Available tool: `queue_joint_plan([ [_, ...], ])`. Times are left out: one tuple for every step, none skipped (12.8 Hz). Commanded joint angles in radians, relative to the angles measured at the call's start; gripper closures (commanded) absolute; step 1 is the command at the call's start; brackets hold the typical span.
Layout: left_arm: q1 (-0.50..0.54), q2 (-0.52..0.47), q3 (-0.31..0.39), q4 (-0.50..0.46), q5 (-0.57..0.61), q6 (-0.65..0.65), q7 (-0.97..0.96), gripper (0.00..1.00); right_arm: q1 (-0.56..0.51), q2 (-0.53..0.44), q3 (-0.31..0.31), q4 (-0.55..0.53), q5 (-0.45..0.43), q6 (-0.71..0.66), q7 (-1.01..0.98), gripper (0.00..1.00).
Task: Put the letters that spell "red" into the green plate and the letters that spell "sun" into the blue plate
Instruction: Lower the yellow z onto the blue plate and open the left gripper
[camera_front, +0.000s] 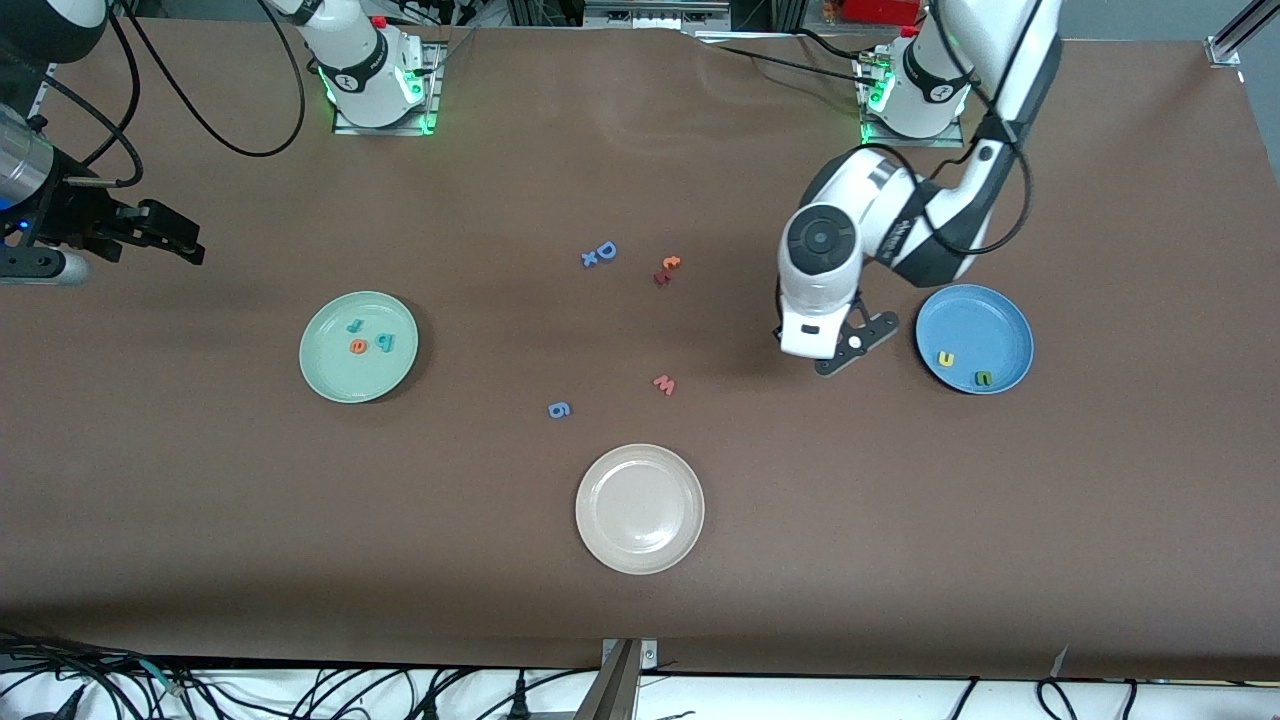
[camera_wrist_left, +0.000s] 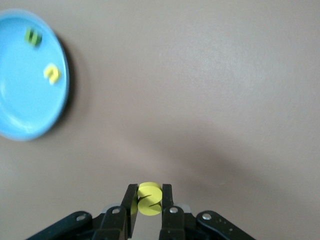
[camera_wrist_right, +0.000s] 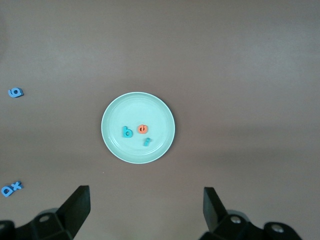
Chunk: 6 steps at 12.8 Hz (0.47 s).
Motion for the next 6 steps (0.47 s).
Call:
queue_joint_plan([
  [0.086,-0.095,-0.007,-0.09,0.007,0.009,0.351,1.0,0.001,-0.002,0.0,0.013,-0.009,-0.017,-0.011,0.0],
  [0.123,-0.118,-0.007,-0.107,-0.009,0.009,0.439,1.0,0.001,-0.001,-0.002,0.013,-0.009,-0.017,-0.014,0.0],
  [0.143,-0.138,-0.007,-0.127,-0.012,0.009,0.503,1.0,0.001,-0.002,0.0,0.012,-0.009,-0.017,-0.012,0.0],
  [0.164,-0.152,-0.007,-0.145,-0.012,0.009,0.577,1.0,0.001,-0.002,-0.002,0.013,-0.009,-0.017,-0.011,0.0],
  [0.201,-0.163,-0.007,-0.161,-0.012,0.007,0.682,1.0,0.001,-0.001,-0.002,0.012,-0.009,-0.017,-0.014,0.0],
  [0.236,-0.167,-0.007,-0.182,-0.015,0.009,0.808,1.0,0.001,-0.002,-0.002,0.012,-0.009,-0.017,-0.014,0.0],
])
